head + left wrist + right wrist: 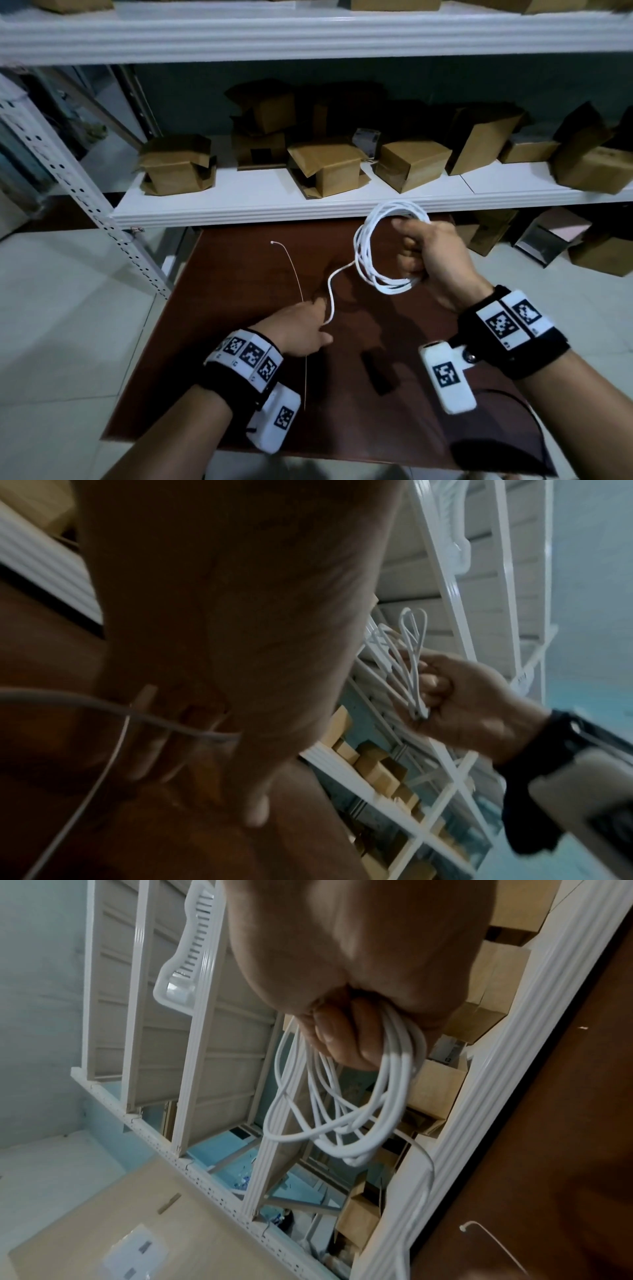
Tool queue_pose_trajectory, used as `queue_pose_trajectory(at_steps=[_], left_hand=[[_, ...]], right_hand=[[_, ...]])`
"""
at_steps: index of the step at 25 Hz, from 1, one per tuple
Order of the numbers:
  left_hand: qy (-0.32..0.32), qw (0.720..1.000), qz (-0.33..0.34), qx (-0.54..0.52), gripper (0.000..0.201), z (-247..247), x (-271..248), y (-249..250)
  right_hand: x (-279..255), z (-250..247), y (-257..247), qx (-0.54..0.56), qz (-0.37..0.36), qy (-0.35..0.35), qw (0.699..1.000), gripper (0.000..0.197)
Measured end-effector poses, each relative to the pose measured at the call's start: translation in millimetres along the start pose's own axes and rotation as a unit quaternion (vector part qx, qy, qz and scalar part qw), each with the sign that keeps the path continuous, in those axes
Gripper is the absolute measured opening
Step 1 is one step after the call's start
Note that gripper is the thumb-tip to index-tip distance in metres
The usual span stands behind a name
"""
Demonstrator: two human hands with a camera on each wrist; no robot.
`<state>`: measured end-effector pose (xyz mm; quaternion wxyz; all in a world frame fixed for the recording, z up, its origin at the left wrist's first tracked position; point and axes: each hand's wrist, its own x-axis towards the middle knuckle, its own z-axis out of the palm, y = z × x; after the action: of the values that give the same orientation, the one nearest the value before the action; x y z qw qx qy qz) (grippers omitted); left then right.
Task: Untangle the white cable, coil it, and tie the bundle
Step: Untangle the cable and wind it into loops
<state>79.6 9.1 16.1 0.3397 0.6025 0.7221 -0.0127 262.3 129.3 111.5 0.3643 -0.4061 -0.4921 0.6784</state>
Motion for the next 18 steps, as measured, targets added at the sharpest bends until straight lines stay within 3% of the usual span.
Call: queue_pose_trajectory(at_steps=[3,5,7,9,10,13,15,18], left_hand=[[0.070,0.976,0.088,-0.185,0.103,-7,3,6],[0.083,0.960,0.092,-0.251,0.117,-13,4,1],[0.046,0.953,0.078,-0.291,0.103,-25,3,-11],[-0.029,0.950,0.065,-0.304,0.061,-42,-10,-19],[-0.031,0.955,0.027,-0.294,0.061,-49,-16,-24],[0.033,0.962,-0.084,-0.259,0.166,-54,-24,-42],[0.066,0.958,-0.047,-0.277,0.182,-57,-26,-30],[0.110,0.978,0.071,-0.165,0.176,-59,-30,-10]], right_hand=[[-9,12,6,-0.039,0.004,-0.042,0.998,0.047],[-11,16,8,-0.050,0.006,-0.066,0.997,0.048],[-12,16,9,-0.060,0.004,-0.075,0.995,0.049],[-12,15,7,-0.060,-0.001,-0.075,0.995,0.049],[-13,14,7,-0.061,-0.003,-0.076,0.995,0.049],[-13,13,7,-0.078,-0.009,-0.078,0.994,0.052],[-12,15,8,-0.098,-0.013,-0.081,0.992,0.052],[-12,17,10,-0.122,-0.017,-0.091,0.988,0.053]])
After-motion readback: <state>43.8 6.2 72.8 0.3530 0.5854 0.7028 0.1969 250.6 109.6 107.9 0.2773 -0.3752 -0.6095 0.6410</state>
